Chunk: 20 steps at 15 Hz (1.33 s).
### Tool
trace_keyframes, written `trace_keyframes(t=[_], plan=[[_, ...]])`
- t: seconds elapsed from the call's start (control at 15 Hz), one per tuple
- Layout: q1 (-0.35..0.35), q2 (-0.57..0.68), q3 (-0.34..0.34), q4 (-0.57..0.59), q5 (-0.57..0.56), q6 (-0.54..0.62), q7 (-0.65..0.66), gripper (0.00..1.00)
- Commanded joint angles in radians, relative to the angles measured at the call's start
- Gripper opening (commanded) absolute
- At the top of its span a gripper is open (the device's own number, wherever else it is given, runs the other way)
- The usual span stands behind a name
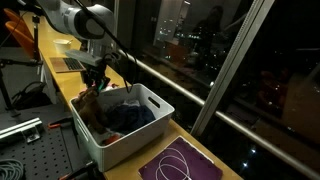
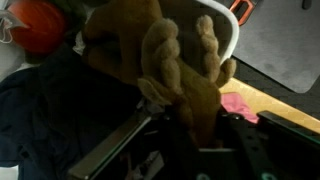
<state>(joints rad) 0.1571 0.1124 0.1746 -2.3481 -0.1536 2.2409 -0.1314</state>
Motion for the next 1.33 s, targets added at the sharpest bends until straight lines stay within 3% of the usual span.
trace_keyframes(t=[0.0, 0.13, 0.53, 0.93, 1.27], plan=[[-0.014, -0.028, -0.016, -0.002, 0.003, -0.008, -0.033, 0.06], [-0.021, -0.052, -0.024, -0.001, 0.001, -0.021, -0.036, 0.02], [-0.047, -0.134, -0.053, 0.071, -0.03, -0.102, -0.046, 0.05], [-0.019, -0.139, -0.025, 0.253, -0.084, -0.247, -0.003, 0.05], [0.053, -0.078, 0.049, 0.462, -0.167, -0.396, 0.059, 0.05]])
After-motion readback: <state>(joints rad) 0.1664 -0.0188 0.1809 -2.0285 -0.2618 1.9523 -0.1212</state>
